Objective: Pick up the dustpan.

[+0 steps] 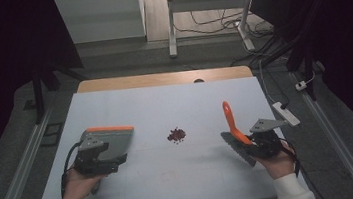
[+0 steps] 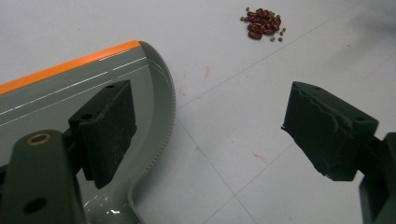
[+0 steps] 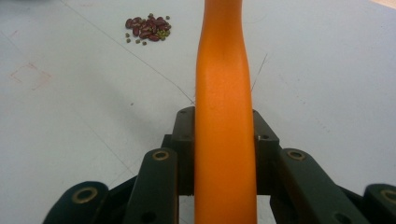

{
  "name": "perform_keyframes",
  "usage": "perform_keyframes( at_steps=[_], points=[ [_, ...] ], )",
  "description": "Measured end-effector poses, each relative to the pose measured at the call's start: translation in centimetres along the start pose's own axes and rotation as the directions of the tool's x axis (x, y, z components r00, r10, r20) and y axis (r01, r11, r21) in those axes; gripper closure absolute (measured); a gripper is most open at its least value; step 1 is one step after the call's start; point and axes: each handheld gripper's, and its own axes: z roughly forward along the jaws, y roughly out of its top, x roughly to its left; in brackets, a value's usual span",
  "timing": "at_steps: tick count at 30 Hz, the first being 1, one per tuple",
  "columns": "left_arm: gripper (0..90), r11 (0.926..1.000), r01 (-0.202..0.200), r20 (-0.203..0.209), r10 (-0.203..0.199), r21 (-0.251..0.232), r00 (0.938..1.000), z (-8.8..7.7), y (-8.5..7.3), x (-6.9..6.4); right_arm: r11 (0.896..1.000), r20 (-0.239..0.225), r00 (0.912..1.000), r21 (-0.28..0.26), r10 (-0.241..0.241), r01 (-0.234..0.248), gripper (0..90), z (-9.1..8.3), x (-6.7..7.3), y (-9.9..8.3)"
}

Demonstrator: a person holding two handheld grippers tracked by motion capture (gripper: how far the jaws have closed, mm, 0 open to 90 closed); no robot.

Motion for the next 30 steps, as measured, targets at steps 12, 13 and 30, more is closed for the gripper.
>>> perform_keyframes(
  at_steps=[12, 13, 30],
  points=[
    [17.8, 0.9995, -0.025, 0.018, 0.024, 0.021, 0.9995, 0.64, -0.11, -0.64, 1.0, 0.002, 1.0, -0.014, 0.008, -0.008, 70.3, -0.21, 0.04, 0.09],
    [17.8, 0.9994, -0.025, 0.02, 0.025, 0.023, 0.9995, 0.65, -0.1, -0.64, 1.0, 0.004, 1.0, -0.013, 0.008, -0.008, 70.3, -0.2, 0.02, 0.07],
    [17.8, 0.9988, -0.021, 0.0, 0.021, 0.044, 0.9998, 0.16, 0.03, -0.69, 0.998, -0.003, 0.9994, -0.057, 0.034, -0.034, 70.2, -0.75, -0.29, 0.03]
  ],
)
